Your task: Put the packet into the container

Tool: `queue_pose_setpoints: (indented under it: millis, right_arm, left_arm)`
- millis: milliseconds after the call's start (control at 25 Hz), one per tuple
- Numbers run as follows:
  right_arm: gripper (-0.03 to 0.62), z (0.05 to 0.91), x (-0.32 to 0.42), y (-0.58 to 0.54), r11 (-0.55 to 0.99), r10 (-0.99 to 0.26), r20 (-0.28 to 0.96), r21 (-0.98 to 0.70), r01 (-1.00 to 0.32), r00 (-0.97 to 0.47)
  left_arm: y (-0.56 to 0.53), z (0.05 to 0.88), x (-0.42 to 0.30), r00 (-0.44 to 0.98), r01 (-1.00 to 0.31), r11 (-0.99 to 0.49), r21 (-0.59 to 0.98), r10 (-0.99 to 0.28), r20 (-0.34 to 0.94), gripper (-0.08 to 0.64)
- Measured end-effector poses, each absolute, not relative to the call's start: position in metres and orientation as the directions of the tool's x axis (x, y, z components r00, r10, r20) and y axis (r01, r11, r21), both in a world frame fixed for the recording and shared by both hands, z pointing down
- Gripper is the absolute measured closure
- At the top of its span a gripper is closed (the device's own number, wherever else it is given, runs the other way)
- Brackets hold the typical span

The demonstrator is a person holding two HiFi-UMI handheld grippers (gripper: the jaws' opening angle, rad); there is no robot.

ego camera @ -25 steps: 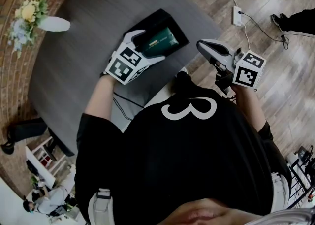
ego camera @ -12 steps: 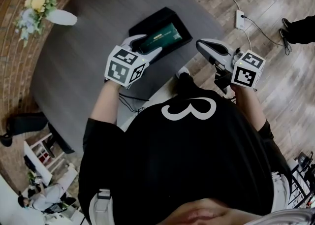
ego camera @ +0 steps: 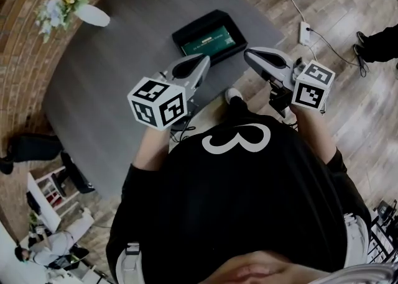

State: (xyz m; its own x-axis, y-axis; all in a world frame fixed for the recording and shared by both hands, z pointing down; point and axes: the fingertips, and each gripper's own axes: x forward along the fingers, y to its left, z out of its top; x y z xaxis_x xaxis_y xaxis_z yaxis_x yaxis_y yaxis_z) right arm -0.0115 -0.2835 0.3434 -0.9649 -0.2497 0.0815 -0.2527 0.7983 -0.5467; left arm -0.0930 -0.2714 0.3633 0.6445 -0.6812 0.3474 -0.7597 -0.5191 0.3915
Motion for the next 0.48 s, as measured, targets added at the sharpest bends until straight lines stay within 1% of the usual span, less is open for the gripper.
queue_pose_setpoints:
  millis: [200, 480]
  right_arm:
    - [0.589, 0.330, -0.023, -0.262, 0.817, -0.221, 0.050, -0.537, -0.212, -0.974]
    - [0.589, 0.321, -0.038, -0.234, 0.837, -0.196, 0.026, -0.516, -0.182, -0.980]
  left_arm:
    - [-0.244, 0.336, -0.096, 0.651, -0.716, -0.489, 0.498, -0.726, 0.221, 0.549]
    - [-0.215, 0.321, -0.104, 0.616, -0.745, -0.489, 0.454, -0.766, 0.185, 0.549]
